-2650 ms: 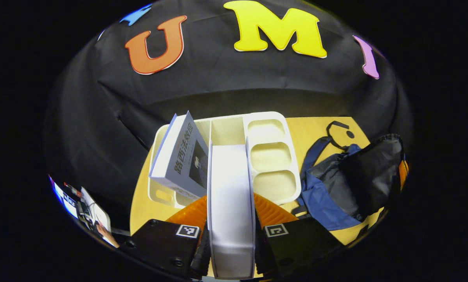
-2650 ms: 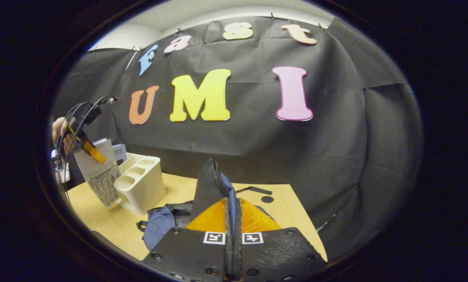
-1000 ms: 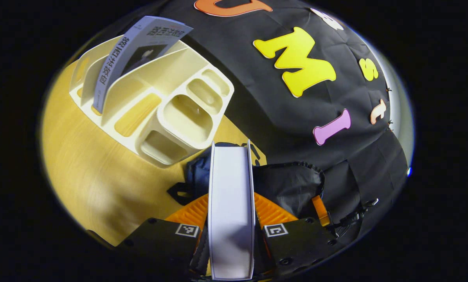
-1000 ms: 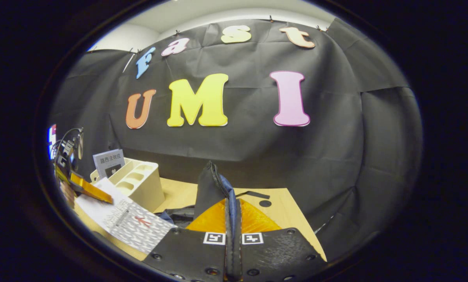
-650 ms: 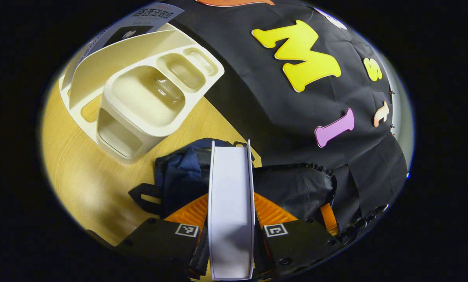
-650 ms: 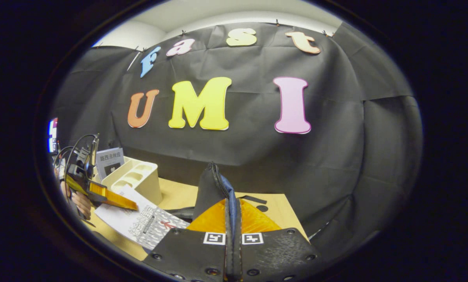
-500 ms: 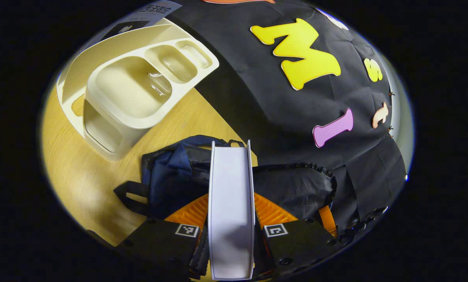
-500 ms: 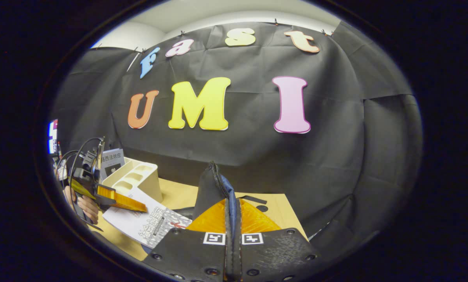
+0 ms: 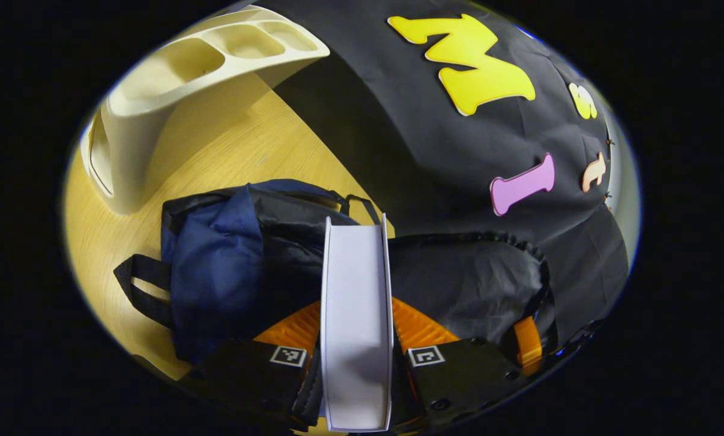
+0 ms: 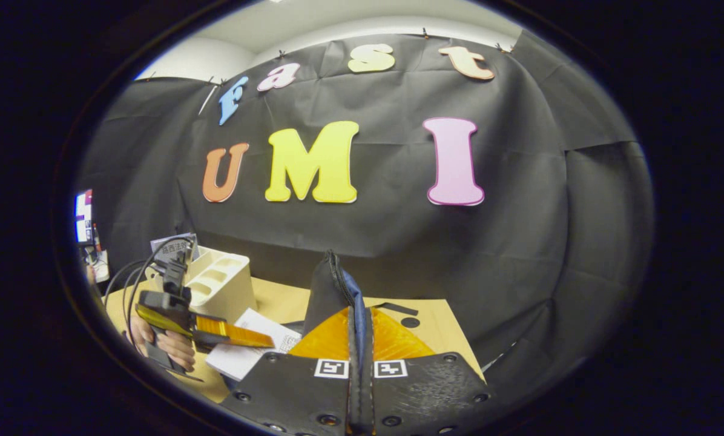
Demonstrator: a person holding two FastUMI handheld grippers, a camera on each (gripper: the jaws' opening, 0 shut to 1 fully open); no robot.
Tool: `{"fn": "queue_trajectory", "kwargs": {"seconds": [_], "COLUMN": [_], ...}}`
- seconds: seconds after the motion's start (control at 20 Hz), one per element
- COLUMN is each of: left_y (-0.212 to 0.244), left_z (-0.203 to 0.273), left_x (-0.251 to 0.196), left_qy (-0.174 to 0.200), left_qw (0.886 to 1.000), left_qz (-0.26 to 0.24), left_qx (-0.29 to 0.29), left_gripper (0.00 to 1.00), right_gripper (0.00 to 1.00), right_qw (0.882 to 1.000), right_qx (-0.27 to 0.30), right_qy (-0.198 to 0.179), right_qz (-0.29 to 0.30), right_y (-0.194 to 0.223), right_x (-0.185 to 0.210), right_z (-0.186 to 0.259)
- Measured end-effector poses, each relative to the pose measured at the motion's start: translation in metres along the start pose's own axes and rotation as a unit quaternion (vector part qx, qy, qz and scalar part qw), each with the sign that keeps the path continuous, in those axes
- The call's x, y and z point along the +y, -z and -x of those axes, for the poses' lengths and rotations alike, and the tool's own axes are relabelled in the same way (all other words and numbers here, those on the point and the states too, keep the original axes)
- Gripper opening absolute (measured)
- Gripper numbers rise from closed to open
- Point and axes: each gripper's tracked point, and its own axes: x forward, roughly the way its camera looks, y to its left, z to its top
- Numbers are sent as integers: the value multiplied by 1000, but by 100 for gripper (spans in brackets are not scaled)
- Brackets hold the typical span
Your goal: Open the schoolbag, grab two books from the bookshelf and put them into the schoolbag.
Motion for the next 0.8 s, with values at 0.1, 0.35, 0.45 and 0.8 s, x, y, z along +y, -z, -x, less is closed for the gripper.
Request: {"fn": "queue_trajectory", "kwargs": {"seconds": [0.1, 0.35, 0.45, 0.8], "left_y": [6, 23, 34, 41], "left_z": [-8, -37, -48, -68], "left_x": [5, 5, 4, 11], "left_qy": [-3, 17, 30, -26], "left_qw": [1000, 999, 999, 996], "left_qz": [-20, -27, -11, -57], "left_qx": [-10, -28, -28, -69], "left_gripper": [47, 49, 49, 55], "right_gripper": [0, 1, 0, 1], "right_qw": [1000, 1000, 1000, 1000], "right_qx": [-6, -14, -15, -9], "right_qy": [-3, -8, -10, -10], "right_qz": [0, 5, 7, -13], "right_y": [-4, -9, -11, -1], "right_x": [3, 11, 14, 13], "right_z": [2, 3, 3, -2]}}
